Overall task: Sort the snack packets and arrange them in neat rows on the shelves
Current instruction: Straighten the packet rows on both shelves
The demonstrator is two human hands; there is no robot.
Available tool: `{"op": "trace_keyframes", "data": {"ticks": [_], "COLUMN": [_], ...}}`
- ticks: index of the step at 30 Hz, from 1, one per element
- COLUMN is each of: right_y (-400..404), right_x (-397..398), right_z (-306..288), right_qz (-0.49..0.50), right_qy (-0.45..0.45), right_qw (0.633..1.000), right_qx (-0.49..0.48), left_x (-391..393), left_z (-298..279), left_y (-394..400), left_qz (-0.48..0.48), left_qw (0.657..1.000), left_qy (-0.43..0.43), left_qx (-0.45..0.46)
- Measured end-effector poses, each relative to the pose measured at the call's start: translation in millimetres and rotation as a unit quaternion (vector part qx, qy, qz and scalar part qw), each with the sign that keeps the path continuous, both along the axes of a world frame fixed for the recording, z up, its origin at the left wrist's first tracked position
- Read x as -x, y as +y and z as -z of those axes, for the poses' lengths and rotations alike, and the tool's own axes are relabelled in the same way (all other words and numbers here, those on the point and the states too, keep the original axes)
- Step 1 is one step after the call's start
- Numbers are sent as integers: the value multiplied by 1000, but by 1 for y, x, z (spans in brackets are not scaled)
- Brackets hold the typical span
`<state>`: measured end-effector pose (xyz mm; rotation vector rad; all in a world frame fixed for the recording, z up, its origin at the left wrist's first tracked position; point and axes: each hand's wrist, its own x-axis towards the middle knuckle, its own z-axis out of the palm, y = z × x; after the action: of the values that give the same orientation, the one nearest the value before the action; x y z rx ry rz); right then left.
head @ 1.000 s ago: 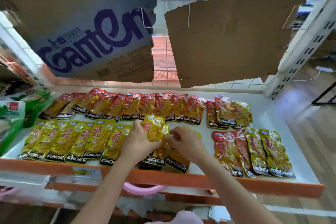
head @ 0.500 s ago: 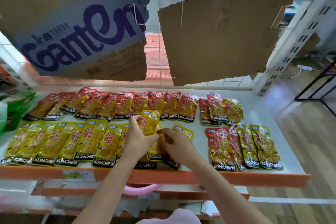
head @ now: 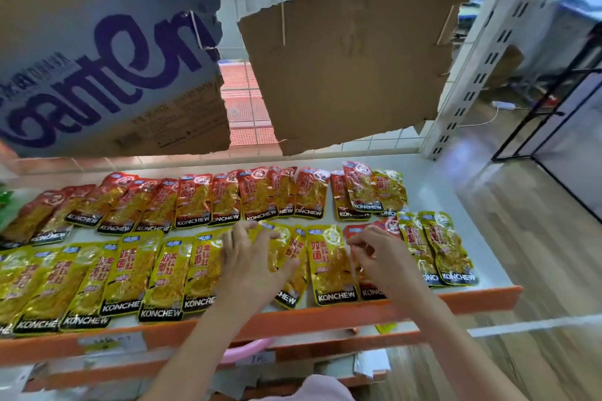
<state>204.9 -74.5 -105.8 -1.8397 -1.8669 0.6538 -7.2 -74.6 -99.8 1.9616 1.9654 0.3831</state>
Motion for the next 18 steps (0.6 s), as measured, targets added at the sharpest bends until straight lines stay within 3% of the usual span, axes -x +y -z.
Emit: {"op": "trace_keyframes", "data": {"ticks": [3,7,11,14,18], "right_y": [2,0,-6,-2,31], "right_x": [-28,-61,-84,-92,-93], "right_z": [0,9,17,13,1], "right_qz": [71,102,95,99,131], "right_qy": [-48,-216,-202,-196,-124], "right_qw": [996,971,975,975,983], "right_qx": [-31,-7,4,26,-38], "left_x": [-24,-70,-83,-79,-101], "left_z": [-4,-3,13,15,3], "left_y": [7,12,21,29,50], "left_qz": [63,199,266,229,189], "left_qw": [997,973,962,971,974], "left_qy": [-36,-108,-58,-70,-120], "left_qx": [-32,-38,23,16,-45]}}
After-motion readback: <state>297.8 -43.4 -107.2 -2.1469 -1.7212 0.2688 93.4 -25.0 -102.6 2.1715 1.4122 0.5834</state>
